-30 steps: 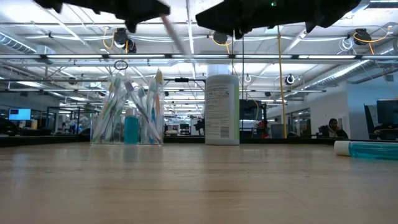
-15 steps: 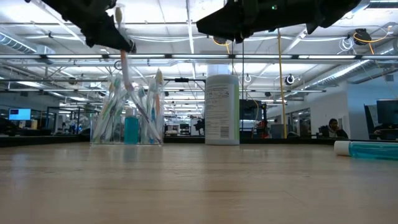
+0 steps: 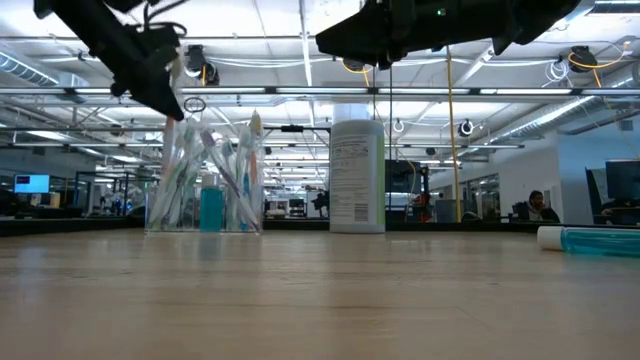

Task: Pick & Place toothbrushing station
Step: Put the orange toothbrush into the left of the transparent organizer

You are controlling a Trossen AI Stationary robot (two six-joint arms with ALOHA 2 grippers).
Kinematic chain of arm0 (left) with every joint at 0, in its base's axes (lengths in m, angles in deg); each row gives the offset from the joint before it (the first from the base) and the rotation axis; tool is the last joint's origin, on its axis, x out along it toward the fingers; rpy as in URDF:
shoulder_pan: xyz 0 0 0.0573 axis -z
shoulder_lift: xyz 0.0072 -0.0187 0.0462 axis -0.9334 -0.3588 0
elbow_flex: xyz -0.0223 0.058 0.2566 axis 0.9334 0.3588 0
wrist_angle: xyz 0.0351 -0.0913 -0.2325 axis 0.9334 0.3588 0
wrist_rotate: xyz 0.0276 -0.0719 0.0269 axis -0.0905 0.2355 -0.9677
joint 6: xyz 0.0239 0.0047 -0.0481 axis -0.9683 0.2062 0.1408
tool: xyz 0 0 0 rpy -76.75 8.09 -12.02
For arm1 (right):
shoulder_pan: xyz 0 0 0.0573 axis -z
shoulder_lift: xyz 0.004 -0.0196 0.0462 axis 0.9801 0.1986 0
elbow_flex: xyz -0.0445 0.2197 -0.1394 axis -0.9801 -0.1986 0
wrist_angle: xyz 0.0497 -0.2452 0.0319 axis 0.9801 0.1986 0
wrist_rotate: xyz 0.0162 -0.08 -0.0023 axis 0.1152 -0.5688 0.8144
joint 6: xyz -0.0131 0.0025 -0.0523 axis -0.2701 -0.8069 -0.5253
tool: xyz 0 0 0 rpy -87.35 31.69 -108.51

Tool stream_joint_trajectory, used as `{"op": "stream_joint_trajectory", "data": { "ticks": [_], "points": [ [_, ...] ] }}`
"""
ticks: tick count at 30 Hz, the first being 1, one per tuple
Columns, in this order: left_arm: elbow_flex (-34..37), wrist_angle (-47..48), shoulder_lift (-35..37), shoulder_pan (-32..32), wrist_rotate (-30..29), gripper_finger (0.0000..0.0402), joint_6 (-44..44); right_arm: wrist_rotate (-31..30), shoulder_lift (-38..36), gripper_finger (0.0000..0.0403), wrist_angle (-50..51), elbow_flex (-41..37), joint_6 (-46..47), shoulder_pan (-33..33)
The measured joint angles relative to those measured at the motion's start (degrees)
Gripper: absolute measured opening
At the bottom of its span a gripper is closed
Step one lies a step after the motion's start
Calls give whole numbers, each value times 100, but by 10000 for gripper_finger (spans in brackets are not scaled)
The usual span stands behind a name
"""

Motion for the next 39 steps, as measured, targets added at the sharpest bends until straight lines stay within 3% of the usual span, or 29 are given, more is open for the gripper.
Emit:
{"op": "stream_joint_trajectory", "data": {
  "ticks": [8,13,18,31,39],
  "points": [
    [527,-773,-455,-491,341,17,208,2,0,130,1,0,2,-1],
    [667,-749,-662,-776,312,15,668,1,0,130,1,0,2,0],
    [679,-601,-678,-953,306,42,1041,2,0,130,1,0,2,0],
    [679,-419,-699,-1401,348,55,762,2,0,130,1,0,5,0],
    [679,-486,-1329,-1426,544,55,1024,2,0,130,3,0,4,0]
  ]
}}
